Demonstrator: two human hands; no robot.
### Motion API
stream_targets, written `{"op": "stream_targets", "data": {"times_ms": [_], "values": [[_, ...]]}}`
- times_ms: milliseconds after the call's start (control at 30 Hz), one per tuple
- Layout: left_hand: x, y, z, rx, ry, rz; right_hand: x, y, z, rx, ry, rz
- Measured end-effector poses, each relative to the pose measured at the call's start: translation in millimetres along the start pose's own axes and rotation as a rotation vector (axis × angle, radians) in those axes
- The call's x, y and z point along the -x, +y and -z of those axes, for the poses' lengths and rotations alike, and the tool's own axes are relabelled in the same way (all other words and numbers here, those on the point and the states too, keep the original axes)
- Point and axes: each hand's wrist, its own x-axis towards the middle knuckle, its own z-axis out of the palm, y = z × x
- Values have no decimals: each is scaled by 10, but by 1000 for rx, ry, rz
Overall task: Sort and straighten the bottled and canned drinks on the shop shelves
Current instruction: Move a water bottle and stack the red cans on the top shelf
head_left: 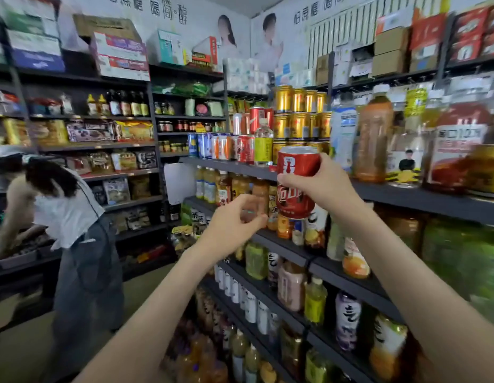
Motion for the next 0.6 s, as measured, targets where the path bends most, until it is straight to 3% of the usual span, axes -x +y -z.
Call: {"op": "stream_targets", "data": {"times_ms": [400, 600], "values": [[-1600, -2094, 1039, -32, 36, 73, -1932, 542, -2186, -116, 0, -24], [-2522, -2954, 1320, 134, -227, -45, -2594, 771, -3079, -143, 91, -92]]}}
